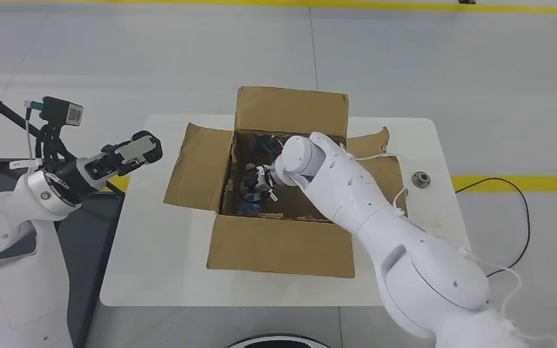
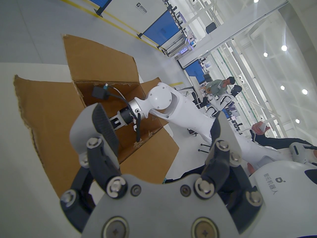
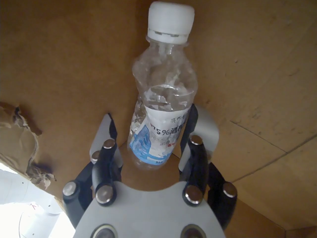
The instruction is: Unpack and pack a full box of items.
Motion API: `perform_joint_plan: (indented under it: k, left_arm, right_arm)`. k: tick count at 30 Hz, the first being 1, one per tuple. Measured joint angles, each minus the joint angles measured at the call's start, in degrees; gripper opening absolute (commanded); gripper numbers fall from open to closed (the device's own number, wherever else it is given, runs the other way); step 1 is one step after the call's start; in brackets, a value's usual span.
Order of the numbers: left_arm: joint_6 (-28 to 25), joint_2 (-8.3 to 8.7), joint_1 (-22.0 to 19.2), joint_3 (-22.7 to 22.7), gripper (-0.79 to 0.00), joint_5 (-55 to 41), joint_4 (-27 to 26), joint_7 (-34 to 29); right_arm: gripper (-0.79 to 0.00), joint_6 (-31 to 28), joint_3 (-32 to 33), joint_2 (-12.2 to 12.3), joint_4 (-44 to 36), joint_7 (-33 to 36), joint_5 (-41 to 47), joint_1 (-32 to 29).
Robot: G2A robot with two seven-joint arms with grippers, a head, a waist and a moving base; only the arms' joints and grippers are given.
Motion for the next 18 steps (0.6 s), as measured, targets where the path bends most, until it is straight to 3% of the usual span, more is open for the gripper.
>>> perform_joint_plan:
  k: [2, 5, 18]
  left_arm:
    - [0.0, 0.0, 0.0, 0.0, 0.0, 0.0, 0.0, 0.0]
    - [0.0, 0.0, 0.0, 0.0, 0.0, 0.0, 0.0, 0.0]
    - [0.0, 0.0, 0.0, 0.0, 0.0, 0.0, 0.0, 0.0]
  right_arm:
    - [-0.194, -0.27, 0.29, -0.17, 0.46, 0.1, -0.23, -0.05]
    - [0.0, -0.45, 0.71, -0.39, 0.81, 0.37, -0.62, 0.08]
    - [0.0, -1.03, 3.9, 0.97, -2.31, 1.39, -3.14, 1.88]
